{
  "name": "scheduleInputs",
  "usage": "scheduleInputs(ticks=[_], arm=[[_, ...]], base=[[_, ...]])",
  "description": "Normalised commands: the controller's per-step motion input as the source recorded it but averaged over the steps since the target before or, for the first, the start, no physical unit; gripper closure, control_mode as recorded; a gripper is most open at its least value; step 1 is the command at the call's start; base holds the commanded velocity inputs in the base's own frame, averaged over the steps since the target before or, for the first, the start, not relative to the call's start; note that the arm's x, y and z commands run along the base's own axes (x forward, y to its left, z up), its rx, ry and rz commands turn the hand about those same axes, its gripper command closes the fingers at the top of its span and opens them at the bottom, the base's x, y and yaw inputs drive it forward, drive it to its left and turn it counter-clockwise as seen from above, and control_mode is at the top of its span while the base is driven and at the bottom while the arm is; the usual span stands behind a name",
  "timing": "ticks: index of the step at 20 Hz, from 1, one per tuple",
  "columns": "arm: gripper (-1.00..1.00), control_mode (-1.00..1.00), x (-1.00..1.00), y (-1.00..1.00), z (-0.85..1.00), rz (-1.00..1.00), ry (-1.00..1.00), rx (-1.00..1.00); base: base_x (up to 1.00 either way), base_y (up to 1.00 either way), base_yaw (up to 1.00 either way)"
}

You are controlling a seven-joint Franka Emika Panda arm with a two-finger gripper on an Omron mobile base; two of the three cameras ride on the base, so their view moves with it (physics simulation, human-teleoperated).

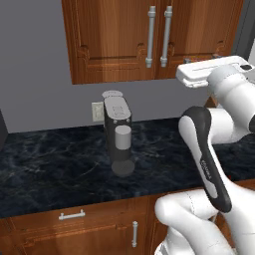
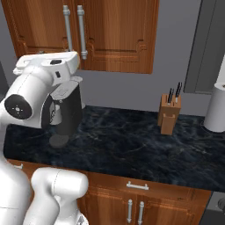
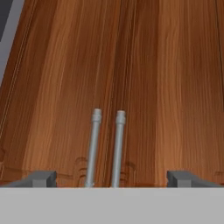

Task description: Open the cabinet directly in front. Then move the beer and the cup to the dining counter with the candle on it.

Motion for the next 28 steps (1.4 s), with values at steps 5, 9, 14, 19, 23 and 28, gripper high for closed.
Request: scheduleInputs(ticks=[5,9,14,19,23,28], arm=[[-1.00,-1.00,0.47,0.00,0.08,0.00,0.07,0.00],[-1.00,-1.00,0.60,0.00,0.03,0.00,0.10,0.00],[-1.00,-1.00,0.66,0.00,0.00,0.00,0.11,0.00],[-1.00,-1.00,0.68,-0.01,0.00,0.00,0.10,0.00],[-1.00,-1.00,0.76,-0.02,0.00,0.00,0.09,0.00],[-1.00,-1.00,0.94,-0.02,-0.04,0.00,0.08,0.00]], base=[[0.00,0.00,0.00],[0.00,0.00,0.00],[0.00,0.00,0.00],[0.00,0.00,0.00],[0.00,0.00,0.00],[0.00,0.00,0.00]])
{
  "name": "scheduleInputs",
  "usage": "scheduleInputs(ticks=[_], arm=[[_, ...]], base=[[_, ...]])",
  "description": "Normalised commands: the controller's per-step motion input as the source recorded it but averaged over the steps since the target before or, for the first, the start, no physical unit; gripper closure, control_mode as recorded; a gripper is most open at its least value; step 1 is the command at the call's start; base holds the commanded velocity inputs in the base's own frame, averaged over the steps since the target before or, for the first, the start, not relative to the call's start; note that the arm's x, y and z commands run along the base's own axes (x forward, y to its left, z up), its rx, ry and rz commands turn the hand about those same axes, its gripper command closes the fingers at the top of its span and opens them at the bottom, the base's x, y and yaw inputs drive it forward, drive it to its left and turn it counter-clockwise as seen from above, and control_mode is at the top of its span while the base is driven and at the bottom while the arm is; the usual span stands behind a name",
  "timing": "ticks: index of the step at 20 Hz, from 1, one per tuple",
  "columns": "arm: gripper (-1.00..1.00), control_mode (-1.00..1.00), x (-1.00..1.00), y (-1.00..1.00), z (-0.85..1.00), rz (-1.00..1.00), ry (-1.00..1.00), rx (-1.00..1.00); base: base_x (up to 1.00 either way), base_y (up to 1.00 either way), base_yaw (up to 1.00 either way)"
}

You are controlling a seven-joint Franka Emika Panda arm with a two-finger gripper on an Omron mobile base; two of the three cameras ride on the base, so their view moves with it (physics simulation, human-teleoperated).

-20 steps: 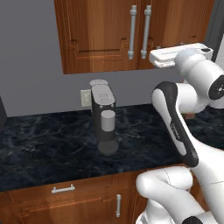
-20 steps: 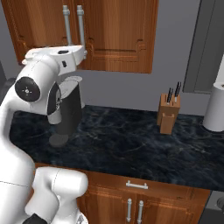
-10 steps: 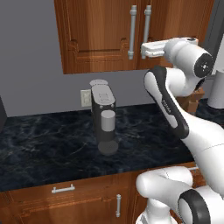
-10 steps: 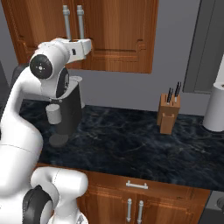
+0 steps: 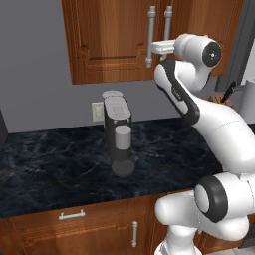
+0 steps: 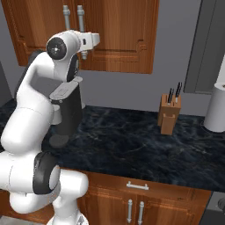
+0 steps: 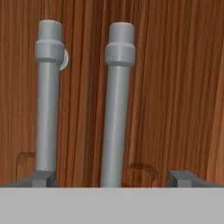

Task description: Open the cabinet directly in front. Then move the beer and the cup to the dining counter with the candle on it.

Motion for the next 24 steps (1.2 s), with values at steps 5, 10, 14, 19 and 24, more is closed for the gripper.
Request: scheduleInputs(ticks=[5,10,14,19,24], arm=[[-1.00,-1.00,1.00,0.00,-0.22,0.00,0.04,0.00],[-1.00,-1.00,1.00,-0.01,-0.33,0.00,0.00,0.00],[1.00,-1.00,0.34,0.00,-0.06,0.00,0.01,0.00],[1.00,-1.00,-0.09,-0.10,0.01,0.00,0.00,0.00],[1.00,-1.00,-0.94,-0.88,0.20,-0.08,0.00,0.02]], base=[[0.00,0.00,0.00],[0.00,0.00,0.00],[0.00,0.00,0.00],[0.00,0.00,0.00],[0.00,0.00,0.00]])
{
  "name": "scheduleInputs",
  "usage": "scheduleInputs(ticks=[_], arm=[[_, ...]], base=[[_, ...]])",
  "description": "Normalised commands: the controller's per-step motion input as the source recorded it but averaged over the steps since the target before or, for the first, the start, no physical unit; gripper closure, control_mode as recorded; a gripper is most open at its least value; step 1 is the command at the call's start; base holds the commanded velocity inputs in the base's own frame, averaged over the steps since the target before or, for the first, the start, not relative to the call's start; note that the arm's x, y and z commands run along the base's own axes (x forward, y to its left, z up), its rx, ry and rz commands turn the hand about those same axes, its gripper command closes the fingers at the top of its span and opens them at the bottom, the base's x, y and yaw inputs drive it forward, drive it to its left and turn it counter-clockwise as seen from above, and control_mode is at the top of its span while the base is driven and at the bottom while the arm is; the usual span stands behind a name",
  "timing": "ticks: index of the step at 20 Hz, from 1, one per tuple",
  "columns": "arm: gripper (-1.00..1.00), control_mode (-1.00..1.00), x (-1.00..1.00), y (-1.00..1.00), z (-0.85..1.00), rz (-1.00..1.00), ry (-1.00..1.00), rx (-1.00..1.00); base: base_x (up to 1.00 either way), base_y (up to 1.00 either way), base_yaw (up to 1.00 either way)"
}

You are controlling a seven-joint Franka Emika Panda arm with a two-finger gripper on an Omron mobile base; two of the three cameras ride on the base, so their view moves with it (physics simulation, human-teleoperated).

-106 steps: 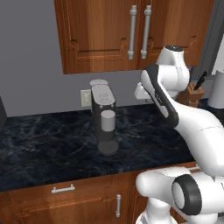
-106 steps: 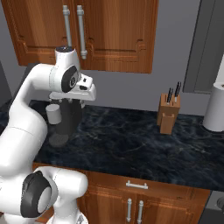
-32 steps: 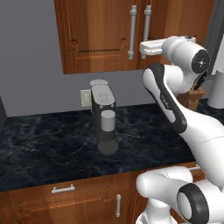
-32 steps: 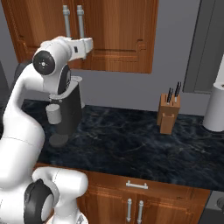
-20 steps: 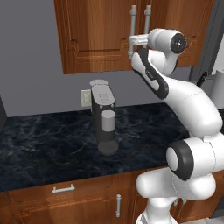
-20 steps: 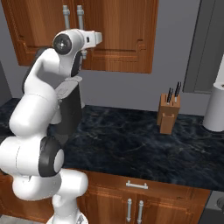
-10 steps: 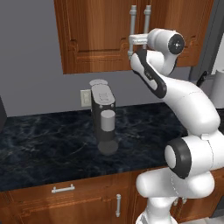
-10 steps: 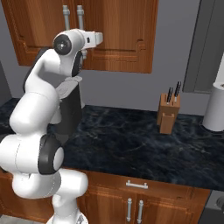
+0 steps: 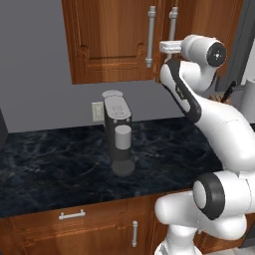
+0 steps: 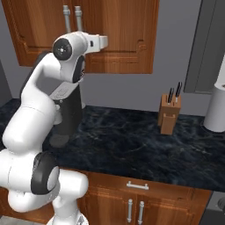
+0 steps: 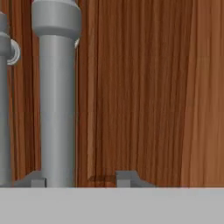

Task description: Open the cabinet directly in front. Then move the beer and the cup to the dining counter with the candle on it.

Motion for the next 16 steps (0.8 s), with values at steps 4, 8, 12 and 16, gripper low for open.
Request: scheduleInputs(ticks=[4,8,12,16], arm=[[1.00,-1.00,-1.00,-1.00,0.18,-0.17,0.00,0.03],[1.00,-1.00,-1.00,-1.00,0.10,-0.22,0.00,0.01],[1.00,-1.00,-1.00,-1.00,0.07,-0.24,0.00,0.02],[1.00,-1.00,-0.96,-1.00,0.00,-0.25,0.02,0.01]], base=[[0.00,0.00,0.00],[0.00,0.00,0.00],[0.00,0.00,0.00],[0.00,0.00,0.00]])
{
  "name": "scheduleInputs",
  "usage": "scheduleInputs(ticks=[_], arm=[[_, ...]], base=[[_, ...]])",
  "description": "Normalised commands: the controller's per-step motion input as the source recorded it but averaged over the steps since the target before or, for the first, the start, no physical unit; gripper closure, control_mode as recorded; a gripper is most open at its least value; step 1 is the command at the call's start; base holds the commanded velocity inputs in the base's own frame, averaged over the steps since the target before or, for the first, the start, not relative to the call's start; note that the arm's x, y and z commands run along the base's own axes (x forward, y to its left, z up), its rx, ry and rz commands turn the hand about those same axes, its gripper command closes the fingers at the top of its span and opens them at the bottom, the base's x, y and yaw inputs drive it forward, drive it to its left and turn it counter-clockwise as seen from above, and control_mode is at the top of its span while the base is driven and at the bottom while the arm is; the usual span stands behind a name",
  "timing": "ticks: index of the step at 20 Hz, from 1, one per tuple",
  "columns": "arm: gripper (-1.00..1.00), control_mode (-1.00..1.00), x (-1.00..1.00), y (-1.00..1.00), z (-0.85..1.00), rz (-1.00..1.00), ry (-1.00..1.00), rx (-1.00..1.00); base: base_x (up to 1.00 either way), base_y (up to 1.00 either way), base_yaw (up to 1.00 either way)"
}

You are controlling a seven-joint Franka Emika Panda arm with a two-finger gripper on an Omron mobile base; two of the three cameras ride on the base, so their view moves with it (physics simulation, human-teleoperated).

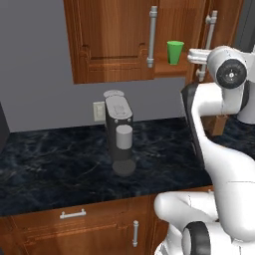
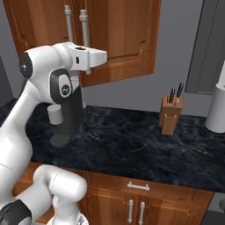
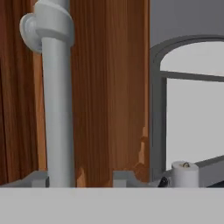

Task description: Open the cabinet directly in front. Then move the beer and the cup to the dining counter with the candle on it.

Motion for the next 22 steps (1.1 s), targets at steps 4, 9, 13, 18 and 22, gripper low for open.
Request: scheduleInputs(ticks=[4,9,13,18,22], arm=[[1.00,-1.00,-0.76,-1.00,0.00,-0.22,0.01,0.00],[-1.00,-1.00,-0.21,-0.38,0.00,-0.07,0.00,0.01],[-1.00,-1.00,-0.03,0.00,0.00,0.00,0.00,0.00],[-1.00,-1.00,-0.53,0.10,0.00,0.00,0.00,0.00],[-1.00,-1.00,-0.61,0.51,0.00,0.00,0.00,0.00]], base=[[0.00,0.00,0.00],[0.00,0.00,0.00],[0.00,0.00,0.00],[0.00,0.00,0.00],[0.00,0.00,0.00]])
